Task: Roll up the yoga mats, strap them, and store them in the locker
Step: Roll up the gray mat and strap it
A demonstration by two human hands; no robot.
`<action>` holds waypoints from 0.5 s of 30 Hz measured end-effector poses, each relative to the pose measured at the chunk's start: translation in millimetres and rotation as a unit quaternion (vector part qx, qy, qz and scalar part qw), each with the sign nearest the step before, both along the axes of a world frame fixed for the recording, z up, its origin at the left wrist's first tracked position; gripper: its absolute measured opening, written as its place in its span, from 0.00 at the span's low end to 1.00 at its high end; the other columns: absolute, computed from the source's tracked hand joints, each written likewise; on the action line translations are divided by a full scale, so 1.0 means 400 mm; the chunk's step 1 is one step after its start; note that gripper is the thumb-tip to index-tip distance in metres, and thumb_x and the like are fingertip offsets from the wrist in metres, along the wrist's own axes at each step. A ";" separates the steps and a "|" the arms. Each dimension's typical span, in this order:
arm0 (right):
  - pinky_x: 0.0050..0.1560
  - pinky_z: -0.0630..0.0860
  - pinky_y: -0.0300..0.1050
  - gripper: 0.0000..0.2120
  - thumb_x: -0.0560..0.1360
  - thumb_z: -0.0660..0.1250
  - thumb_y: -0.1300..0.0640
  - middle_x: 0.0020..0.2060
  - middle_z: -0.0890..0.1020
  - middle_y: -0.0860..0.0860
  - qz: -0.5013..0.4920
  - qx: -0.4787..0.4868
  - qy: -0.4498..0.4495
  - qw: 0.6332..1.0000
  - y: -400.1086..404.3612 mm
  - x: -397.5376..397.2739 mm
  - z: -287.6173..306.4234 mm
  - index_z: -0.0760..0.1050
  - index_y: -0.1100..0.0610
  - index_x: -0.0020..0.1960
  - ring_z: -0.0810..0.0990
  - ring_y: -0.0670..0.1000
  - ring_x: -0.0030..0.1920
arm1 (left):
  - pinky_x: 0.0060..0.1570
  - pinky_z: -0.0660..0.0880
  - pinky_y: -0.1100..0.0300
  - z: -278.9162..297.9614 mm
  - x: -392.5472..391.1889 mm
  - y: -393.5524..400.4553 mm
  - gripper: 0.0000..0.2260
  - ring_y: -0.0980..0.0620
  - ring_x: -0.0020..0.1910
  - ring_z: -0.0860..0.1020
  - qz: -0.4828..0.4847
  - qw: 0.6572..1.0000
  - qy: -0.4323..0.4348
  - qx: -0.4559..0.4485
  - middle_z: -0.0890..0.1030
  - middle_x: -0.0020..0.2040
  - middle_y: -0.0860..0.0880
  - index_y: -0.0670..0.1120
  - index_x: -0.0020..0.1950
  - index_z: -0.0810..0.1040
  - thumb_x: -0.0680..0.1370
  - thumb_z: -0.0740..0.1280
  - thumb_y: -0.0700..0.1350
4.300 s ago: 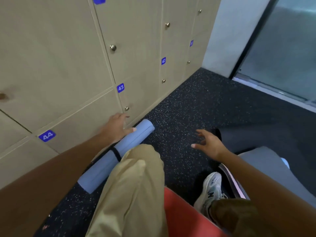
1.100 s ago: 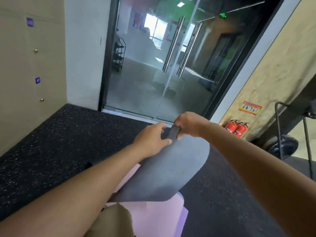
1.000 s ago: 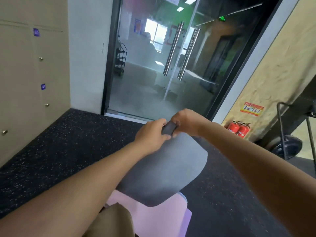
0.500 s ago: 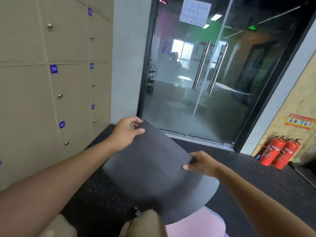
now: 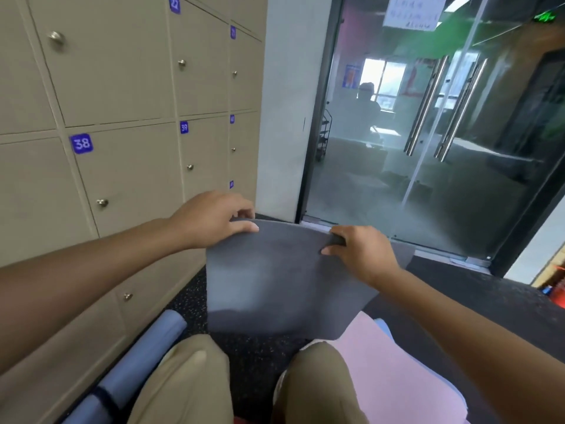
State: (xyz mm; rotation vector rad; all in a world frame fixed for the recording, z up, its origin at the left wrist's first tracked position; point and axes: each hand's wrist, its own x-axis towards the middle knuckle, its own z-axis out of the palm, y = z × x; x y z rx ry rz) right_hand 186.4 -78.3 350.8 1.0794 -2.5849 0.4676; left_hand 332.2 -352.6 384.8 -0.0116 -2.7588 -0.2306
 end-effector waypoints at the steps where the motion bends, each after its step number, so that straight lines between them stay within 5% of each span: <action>1: 0.39 0.67 0.49 0.12 0.74 0.74 0.45 0.40 0.82 0.49 0.007 -0.001 0.008 1.000 0.003 0.027 0.016 0.78 0.53 0.45 0.78 0.55 0.46 | 0.41 0.70 0.55 0.005 0.026 0.002 0.09 0.56 0.43 0.76 -0.010 1.000 0.007 -0.012 0.80 0.43 0.58 0.54 0.47 0.81 0.80 0.69 0.58; 5: 0.37 0.67 0.49 0.10 0.75 0.75 0.47 0.41 0.84 0.50 0.050 0.008 0.075 0.996 0.047 0.129 0.048 0.79 0.52 0.47 0.80 0.57 0.44 | 0.43 0.74 0.52 0.016 0.140 0.014 0.06 0.58 0.41 0.75 -0.044 0.998 0.027 -0.019 0.78 0.41 0.59 0.55 0.46 0.80 0.81 0.69 0.55; 10: 0.28 0.72 0.45 0.08 0.71 0.74 0.51 0.31 0.80 0.50 0.119 -0.046 0.256 0.958 0.124 0.281 0.043 0.79 0.54 0.40 0.79 0.58 0.32 | 0.40 0.72 0.56 0.005 0.304 0.090 0.06 0.60 0.42 0.75 -0.077 0.997 0.021 -0.021 0.76 0.43 0.61 0.59 0.48 0.77 0.81 0.64 0.59; 15: 0.35 0.76 0.47 0.06 0.76 0.70 0.52 0.34 0.82 0.48 0.173 -0.031 0.239 0.955 0.220 0.440 -0.035 0.82 0.54 0.44 0.80 0.53 0.33 | 0.36 0.70 0.61 -0.062 0.443 0.179 0.13 0.62 0.40 0.73 -0.116 0.993 0.012 -0.027 0.74 0.43 0.61 0.59 0.48 0.78 0.82 0.56 0.62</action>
